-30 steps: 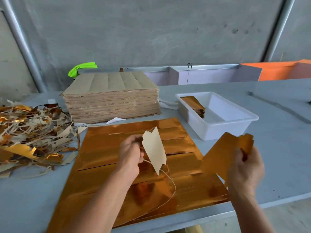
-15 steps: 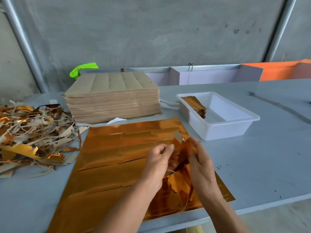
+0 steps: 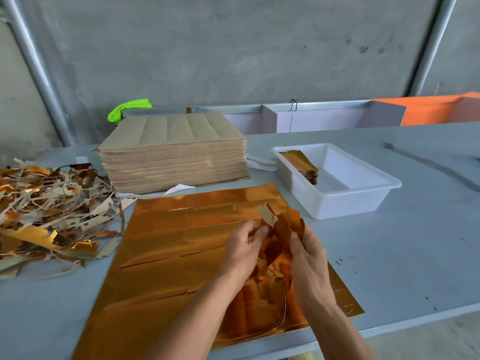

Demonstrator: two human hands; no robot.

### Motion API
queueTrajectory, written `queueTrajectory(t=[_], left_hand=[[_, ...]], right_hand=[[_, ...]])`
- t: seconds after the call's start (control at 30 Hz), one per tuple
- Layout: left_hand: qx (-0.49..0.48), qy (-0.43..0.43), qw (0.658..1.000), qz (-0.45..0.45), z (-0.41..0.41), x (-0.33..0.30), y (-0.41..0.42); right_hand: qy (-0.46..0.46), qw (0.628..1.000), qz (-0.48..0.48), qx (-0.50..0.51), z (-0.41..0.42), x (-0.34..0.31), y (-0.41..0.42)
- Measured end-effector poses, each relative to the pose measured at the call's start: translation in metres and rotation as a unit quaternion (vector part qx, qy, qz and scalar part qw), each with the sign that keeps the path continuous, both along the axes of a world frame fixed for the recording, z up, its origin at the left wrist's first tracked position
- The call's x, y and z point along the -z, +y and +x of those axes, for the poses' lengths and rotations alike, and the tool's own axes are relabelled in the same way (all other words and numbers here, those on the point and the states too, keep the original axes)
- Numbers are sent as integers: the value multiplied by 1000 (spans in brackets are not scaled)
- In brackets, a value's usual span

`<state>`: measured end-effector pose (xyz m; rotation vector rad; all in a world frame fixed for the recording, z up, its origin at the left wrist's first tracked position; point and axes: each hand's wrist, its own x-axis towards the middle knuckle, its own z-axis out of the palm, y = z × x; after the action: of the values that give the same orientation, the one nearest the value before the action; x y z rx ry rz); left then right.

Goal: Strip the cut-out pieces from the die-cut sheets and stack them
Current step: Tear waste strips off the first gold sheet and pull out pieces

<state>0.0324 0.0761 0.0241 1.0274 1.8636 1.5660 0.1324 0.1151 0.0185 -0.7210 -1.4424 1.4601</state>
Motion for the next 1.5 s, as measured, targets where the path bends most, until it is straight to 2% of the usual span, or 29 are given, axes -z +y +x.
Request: queueTrajectory(t=[0.13,0.3,0.37,0.4,0.5,0.6,0.7,0.8,0.9,0.93,1.0,1.13,1.2,1.23,1.27,1.3,1.33,1.37,1.4,1.43,1.5], left_hand=[[-11,-21,1000,-5,4,5,4],[-85,-219,972,29,7,-6,10],[-71,-309,947,44,5,-11,9],[-67,-320,944,49,4,-12,7],[-109,-261,958,53,2,-12,4],[-118,-286,950,45,1,-12,4],[-95,-289,952,34,-1,-12,5],[-46,-198,978,38,0,-9,1],[-99,-150,981,68,0,-11,-2],[-126,-163,974,90,-2,-13,-3],[-125,-261,944,161,-10,-20,-5],[-86,-477,830,277,-38,-32,-15],[-103,-540,771,322,-51,-36,-19],[-116,-552,754,335,-55,-37,-20],[-140,-530,769,328,-58,-37,-20],[-173,-457,822,293,-61,-34,-20],[-208,-335,890,230,-62,-31,-18],[-227,-184,943,161,-62,-26,-15],[-220,-34,970,102,-59,-21,-12],[-188,94,976,50,-55,-18,-8],[-106,274,954,-56,-47,-11,1]], right_hand=[[-27,996,69,-46,2,8,-7],[-41,992,90,-79,-1,11,-7],[-73,985,128,-85,-2,11,-8],[-86,983,144,-78,-3,10,-8],[-110,976,175,-61,-6,11,-8],[-147,956,243,-72,-4,10,-9],[-148,952,257,-74,-3,13,-7],[-103,974,199,-29,-4,16,-2],[-66,994,88,7,-7,12,3],[-67,996,47,16,-8,9,5],[-77,995,-34,48,-6,3,11],[-102,980,-145,91,6,-1,23],[-98,975,-172,99,13,-3,28],[-98,974,-175,106,16,-2,30],[-99,973,-174,112,20,-3,32],[-91,974,-175,115,24,-3,33],[-81,973,-181,116,27,-5,34],[-76,972,-186,121,30,-5,36],[-77,971,-187,130,33,-7,37],[-78,968,-185,149,36,-9,39],[-78,959,-183,204,43,-9,43]])
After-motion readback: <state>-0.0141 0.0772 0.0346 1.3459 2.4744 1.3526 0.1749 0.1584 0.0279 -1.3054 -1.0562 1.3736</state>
